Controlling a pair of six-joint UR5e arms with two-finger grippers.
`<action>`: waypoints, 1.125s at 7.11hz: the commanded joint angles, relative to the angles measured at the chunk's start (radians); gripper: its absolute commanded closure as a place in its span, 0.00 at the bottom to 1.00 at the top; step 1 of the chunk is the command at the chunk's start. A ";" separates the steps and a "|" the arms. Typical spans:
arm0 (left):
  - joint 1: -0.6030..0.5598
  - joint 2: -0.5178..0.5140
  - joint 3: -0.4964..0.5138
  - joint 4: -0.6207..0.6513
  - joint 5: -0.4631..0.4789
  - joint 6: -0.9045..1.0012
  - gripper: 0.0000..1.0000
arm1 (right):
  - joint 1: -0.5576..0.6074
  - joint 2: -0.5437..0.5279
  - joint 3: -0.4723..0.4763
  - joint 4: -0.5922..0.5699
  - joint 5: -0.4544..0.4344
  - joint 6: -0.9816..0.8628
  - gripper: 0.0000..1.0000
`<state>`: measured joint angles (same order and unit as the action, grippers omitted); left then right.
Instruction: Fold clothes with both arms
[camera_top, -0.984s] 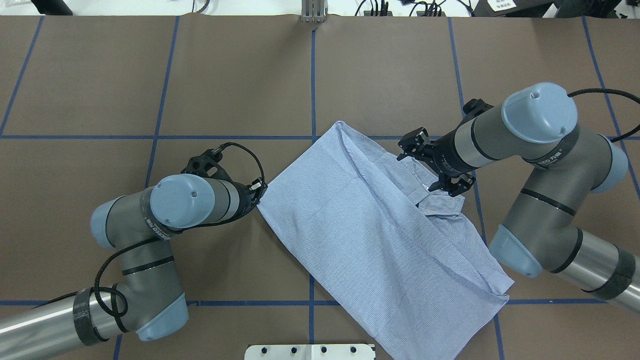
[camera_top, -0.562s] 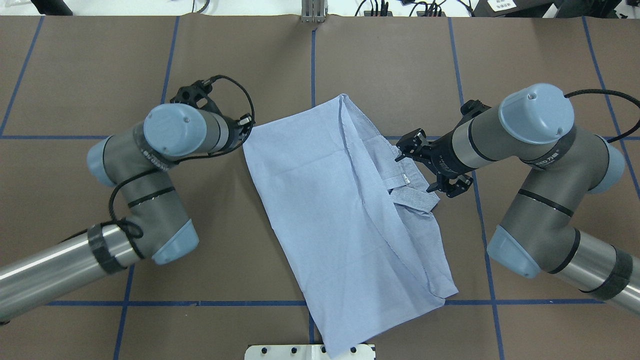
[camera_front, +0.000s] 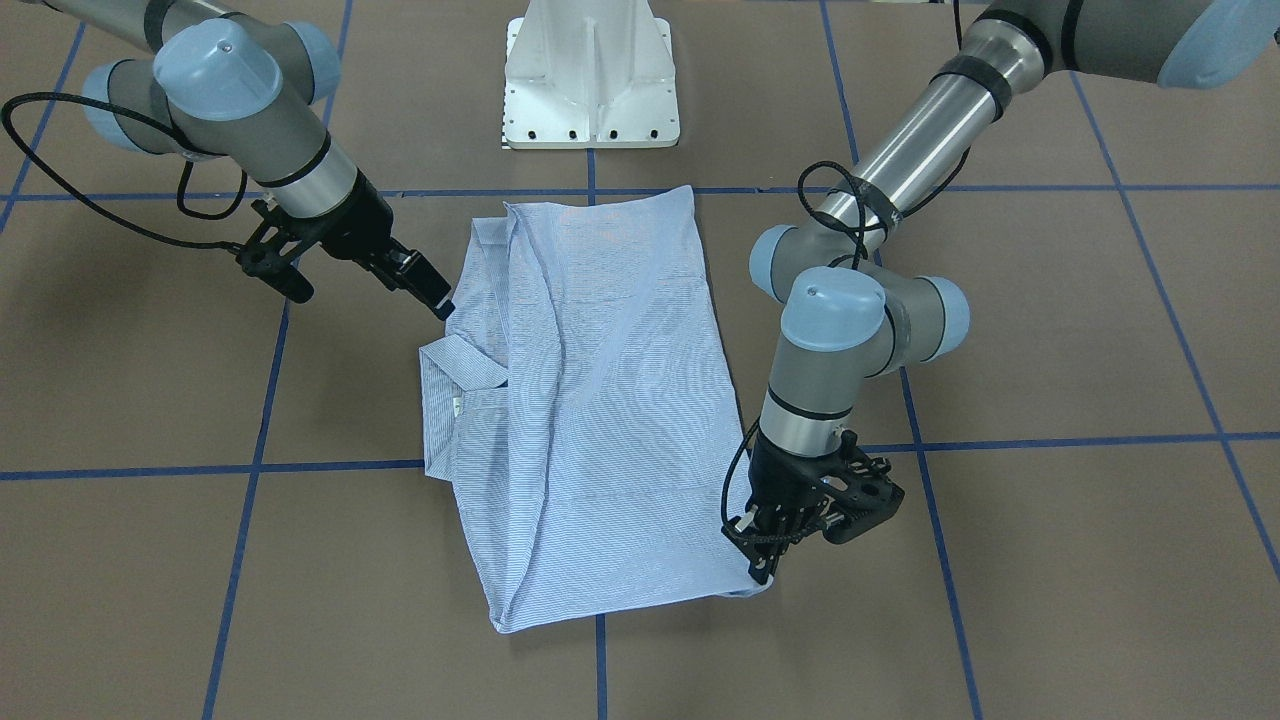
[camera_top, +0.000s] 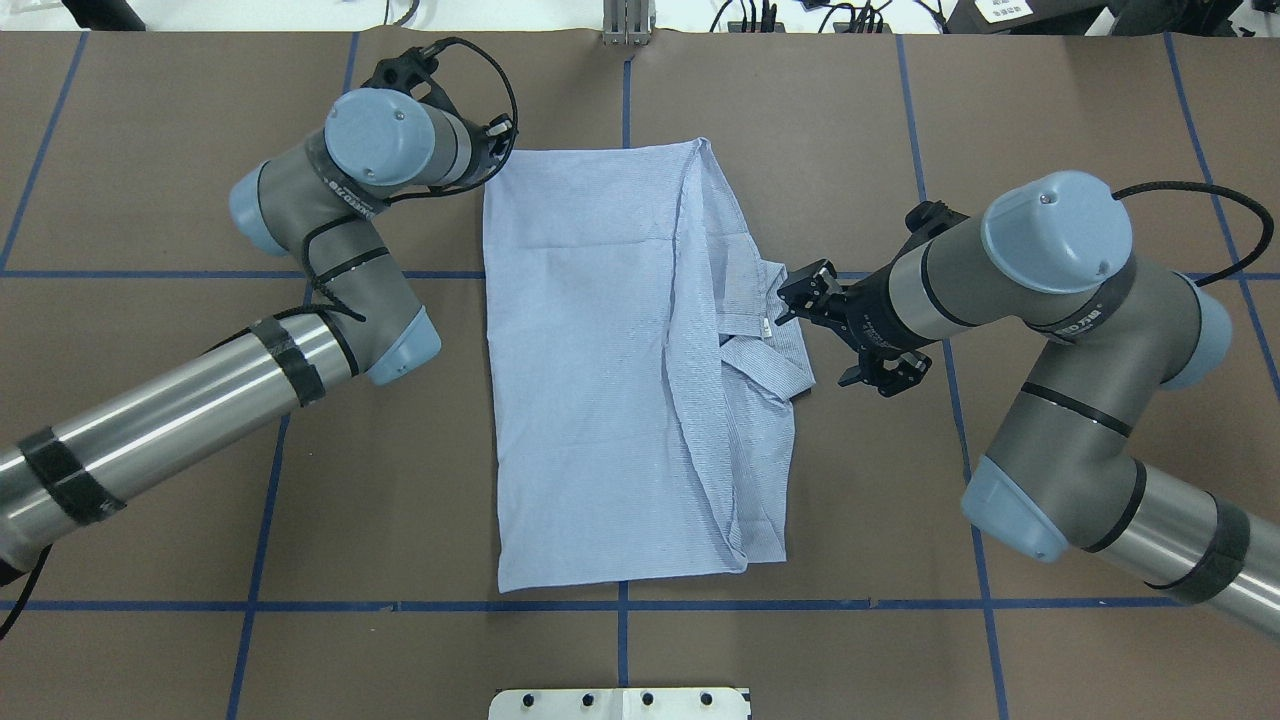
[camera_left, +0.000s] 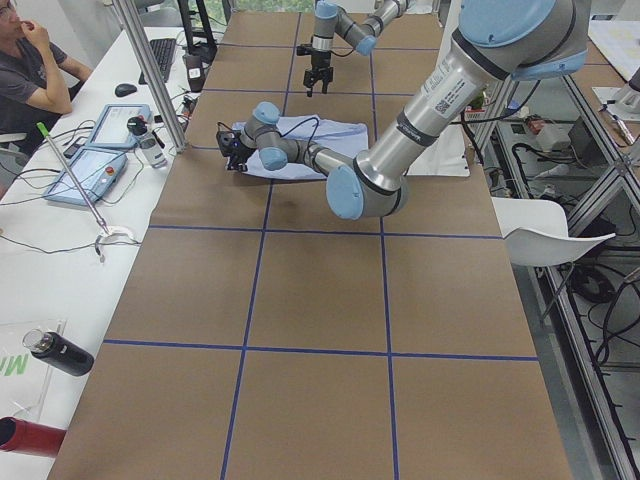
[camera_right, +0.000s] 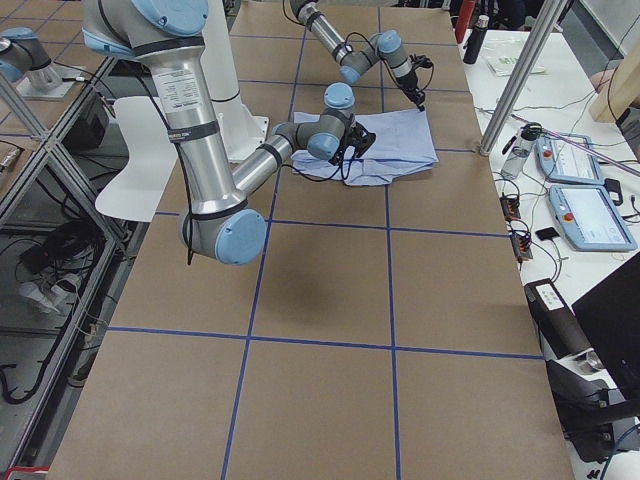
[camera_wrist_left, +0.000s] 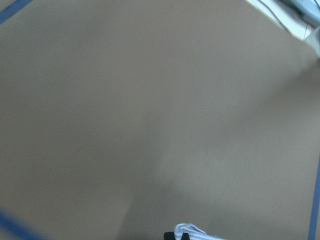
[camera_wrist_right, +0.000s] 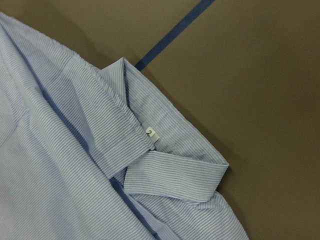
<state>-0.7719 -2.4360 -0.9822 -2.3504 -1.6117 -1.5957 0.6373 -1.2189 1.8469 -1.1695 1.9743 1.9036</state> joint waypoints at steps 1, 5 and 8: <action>-0.026 0.020 -0.051 -0.004 -0.089 0.049 0.21 | -0.120 0.056 -0.011 -0.015 -0.194 -0.004 0.00; -0.124 0.311 -0.485 0.125 -0.229 0.218 0.21 | -0.226 0.152 -0.020 -0.290 -0.228 -0.422 0.00; -0.125 0.345 -0.520 0.141 -0.231 0.217 0.21 | -0.301 0.217 -0.034 -0.448 -0.320 -0.638 0.00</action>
<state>-0.8963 -2.1048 -1.4920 -2.2128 -1.8404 -1.3810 0.3701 -1.0346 1.8224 -1.5460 1.6958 1.3407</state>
